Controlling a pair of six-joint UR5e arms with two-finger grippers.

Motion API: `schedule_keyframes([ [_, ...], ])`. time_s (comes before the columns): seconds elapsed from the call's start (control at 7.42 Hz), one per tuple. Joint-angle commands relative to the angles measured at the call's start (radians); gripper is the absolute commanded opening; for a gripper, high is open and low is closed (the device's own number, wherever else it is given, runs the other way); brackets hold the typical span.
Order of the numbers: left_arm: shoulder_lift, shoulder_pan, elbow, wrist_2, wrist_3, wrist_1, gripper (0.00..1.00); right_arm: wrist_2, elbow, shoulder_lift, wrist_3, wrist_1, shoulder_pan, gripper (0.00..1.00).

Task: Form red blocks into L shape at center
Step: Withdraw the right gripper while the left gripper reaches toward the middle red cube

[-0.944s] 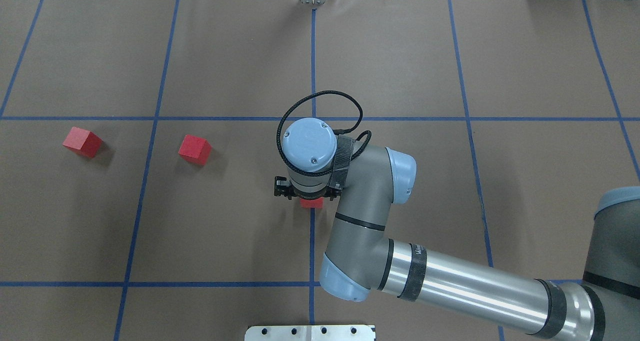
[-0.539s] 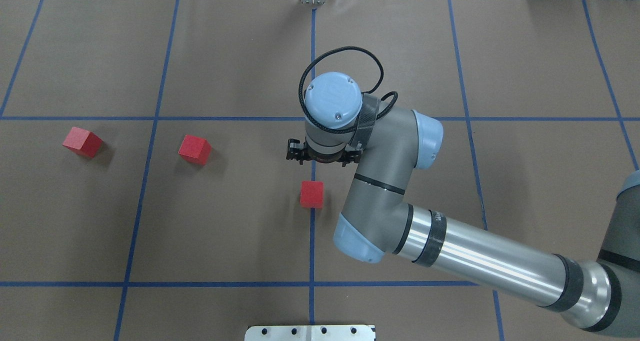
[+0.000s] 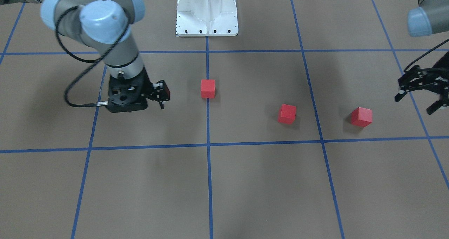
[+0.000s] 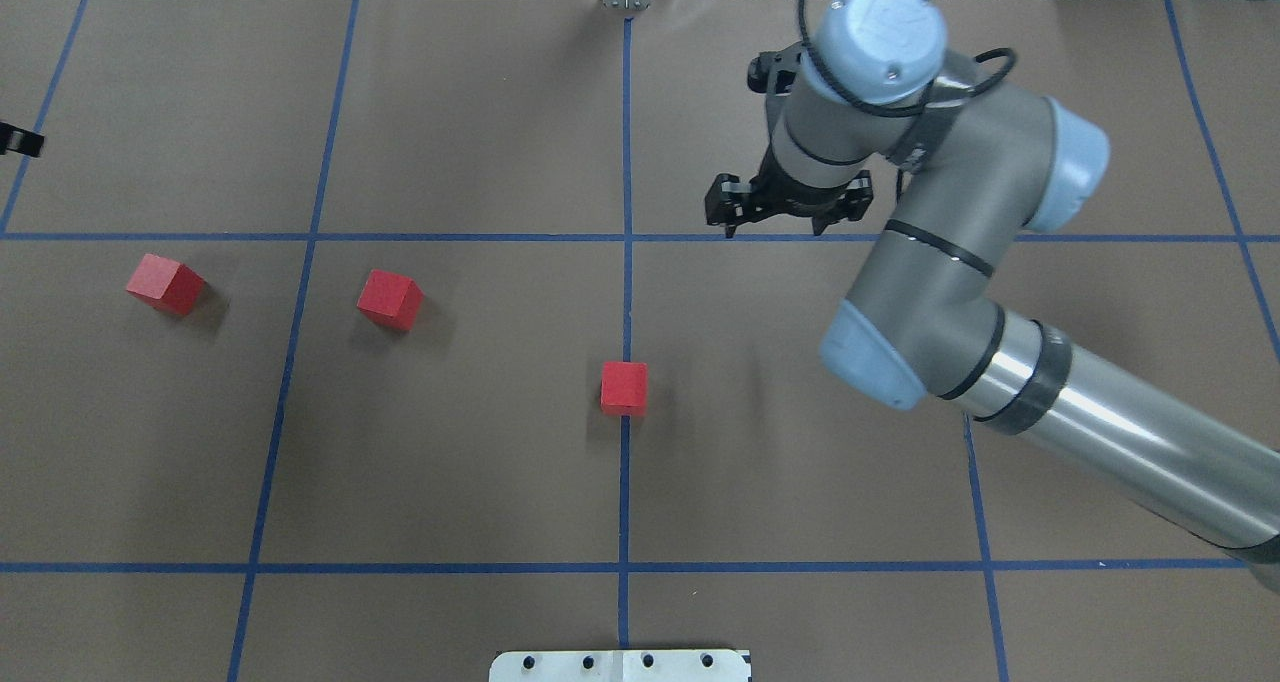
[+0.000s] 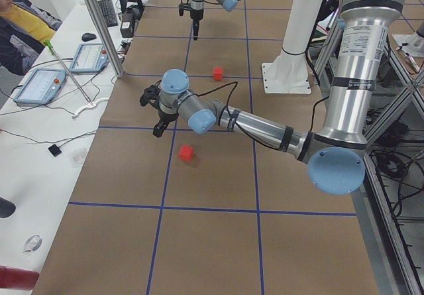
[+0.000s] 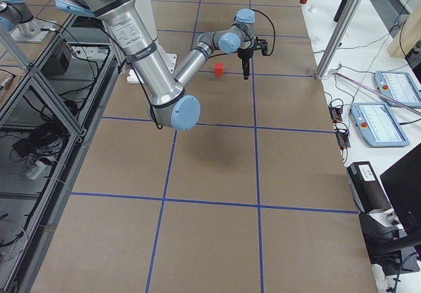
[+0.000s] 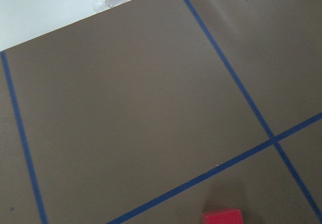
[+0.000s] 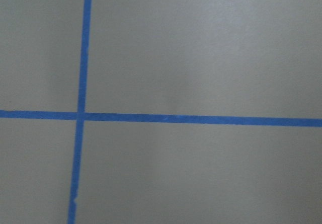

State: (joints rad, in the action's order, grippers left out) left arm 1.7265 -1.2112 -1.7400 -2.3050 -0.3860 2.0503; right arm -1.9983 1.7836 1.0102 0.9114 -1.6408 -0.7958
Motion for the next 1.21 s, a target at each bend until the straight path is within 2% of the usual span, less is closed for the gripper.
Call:
schedule_keyframes([
  [0.0, 0.083, 0.148, 0.016, 0.012, -0.147, -0.001, 1.0, -0.06, 0.07, 0.158, -0.206, -0.004, -0.15, 0.99],
  [0.13, 0.114, 0.192, 0.023, 0.033, -0.198, -0.007, 1.0, -0.113, 0.066, 0.192, -0.332, -0.01, -0.219, 0.99],
  [0.4, 0.255, 0.281, 0.028, 0.074, -0.206, -0.242, 1.0, -0.152, 0.063, 0.27, -0.442, -0.005, -0.298, 0.99],
  [0.54, 0.278, 0.344, 0.031, 0.176, -0.214, -0.278, 1.0, -0.149, 0.063, 0.306, -0.444, -0.001, -0.31, 1.0],
  [0.81, 0.3, 0.436, 0.072, 0.214, -0.279, -0.275, 1.0, -0.152, 0.062, 0.341, -0.517, 0.001, -0.345, 1.0],
  [1.08, 0.312, 0.452, 0.124, 0.213, -0.286, -0.266, 0.99, -0.151, 0.062, 0.35, -0.533, -0.001, -0.353, 1.0],
])
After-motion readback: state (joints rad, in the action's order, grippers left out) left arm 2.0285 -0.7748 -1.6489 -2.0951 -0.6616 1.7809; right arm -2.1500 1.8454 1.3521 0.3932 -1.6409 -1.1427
